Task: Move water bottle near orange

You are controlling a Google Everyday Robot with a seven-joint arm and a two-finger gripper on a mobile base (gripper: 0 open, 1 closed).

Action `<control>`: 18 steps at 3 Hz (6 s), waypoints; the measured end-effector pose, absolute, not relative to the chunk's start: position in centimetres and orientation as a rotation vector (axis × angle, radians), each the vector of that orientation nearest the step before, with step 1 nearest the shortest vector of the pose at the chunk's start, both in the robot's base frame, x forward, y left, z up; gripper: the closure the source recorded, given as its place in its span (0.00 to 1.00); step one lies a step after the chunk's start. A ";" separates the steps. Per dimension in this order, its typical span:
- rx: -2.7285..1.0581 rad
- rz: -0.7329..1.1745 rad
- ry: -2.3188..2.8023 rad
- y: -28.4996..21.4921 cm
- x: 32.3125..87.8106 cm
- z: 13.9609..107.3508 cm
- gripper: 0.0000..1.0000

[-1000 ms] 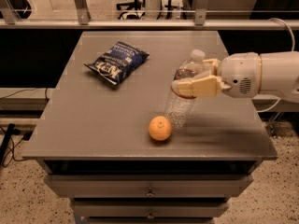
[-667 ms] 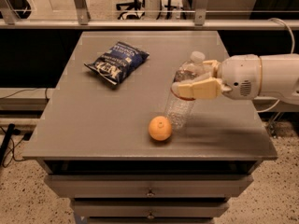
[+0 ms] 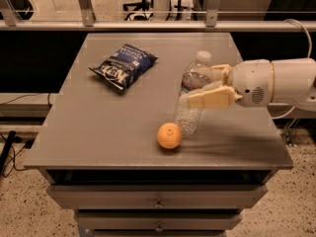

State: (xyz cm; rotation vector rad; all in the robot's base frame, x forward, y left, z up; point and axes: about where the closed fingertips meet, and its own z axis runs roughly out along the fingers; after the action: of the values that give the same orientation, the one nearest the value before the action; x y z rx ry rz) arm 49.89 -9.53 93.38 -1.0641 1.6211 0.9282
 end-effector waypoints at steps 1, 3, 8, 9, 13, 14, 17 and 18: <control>-1.088 0.937 1.597 -9.5 49.5 93.3 0.00; -1.109 0.921 1.568 -10.1 48.9 93.5 0.00; -1.066 0.726 1.705 -13.3 52.5 92.0 0.00; -1.037 0.619 1.780 -13.4 54.3 90.7 0.00; -1.446 0.253 1.823 -11.2 63.5 90.1 0.00; -1.621 0.257 1.820 -10.0 64.3 89.8 0.00; -2.017 0.291 1.777 -6.8 63.7 87.3 0.00; -2.090 0.278 1.737 -5.6 63.8 86.7 0.00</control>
Offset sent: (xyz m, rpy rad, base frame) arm -0.0104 -0.0102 -0.0024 0.0033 -0.0409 0.0401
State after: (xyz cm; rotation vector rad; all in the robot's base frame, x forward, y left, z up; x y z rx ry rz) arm 63.78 -5.62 86.75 -2.0897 1.7374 0.2775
